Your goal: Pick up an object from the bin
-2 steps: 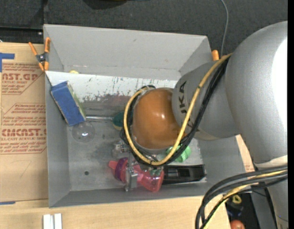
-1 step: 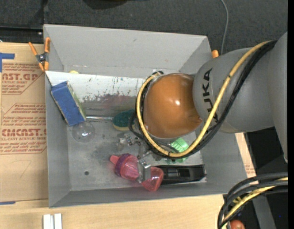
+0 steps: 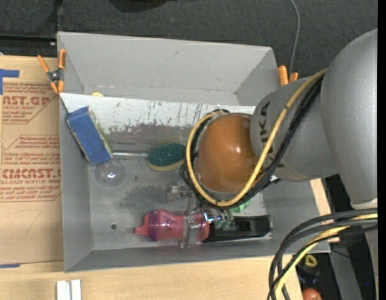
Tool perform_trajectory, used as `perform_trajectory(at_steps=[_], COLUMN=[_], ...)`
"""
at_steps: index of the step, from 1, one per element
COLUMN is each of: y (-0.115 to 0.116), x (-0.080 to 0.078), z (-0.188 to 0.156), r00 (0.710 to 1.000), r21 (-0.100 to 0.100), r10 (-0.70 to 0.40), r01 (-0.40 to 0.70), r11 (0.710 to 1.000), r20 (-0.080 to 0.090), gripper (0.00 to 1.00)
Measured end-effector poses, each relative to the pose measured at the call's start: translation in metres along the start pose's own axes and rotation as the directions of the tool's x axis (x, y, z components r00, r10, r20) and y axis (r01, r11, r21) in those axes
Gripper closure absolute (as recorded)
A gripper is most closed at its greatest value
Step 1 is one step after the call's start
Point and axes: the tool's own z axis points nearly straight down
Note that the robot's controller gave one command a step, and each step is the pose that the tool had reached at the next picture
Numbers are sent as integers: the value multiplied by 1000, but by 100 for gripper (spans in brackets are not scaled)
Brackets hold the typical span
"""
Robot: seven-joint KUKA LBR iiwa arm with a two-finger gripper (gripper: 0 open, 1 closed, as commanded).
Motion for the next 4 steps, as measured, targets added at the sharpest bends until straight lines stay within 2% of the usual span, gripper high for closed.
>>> perform_trajectory(at_steps=[1, 2, 3, 4], y=[25, 5, 5, 5], x=[-4, 6, 6, 5], z=[28, 29, 29, -71], r00=[991, 1000, 1000, 1000], r21=[-3, -2, -2, -3], r10=[-131, -9, -9, -10], r01=[131, 9, 9, 10], r11=[991, 1000, 1000, 1000], r20=[24, 2, 2, 5], gripper=[0, 100, 100, 100])
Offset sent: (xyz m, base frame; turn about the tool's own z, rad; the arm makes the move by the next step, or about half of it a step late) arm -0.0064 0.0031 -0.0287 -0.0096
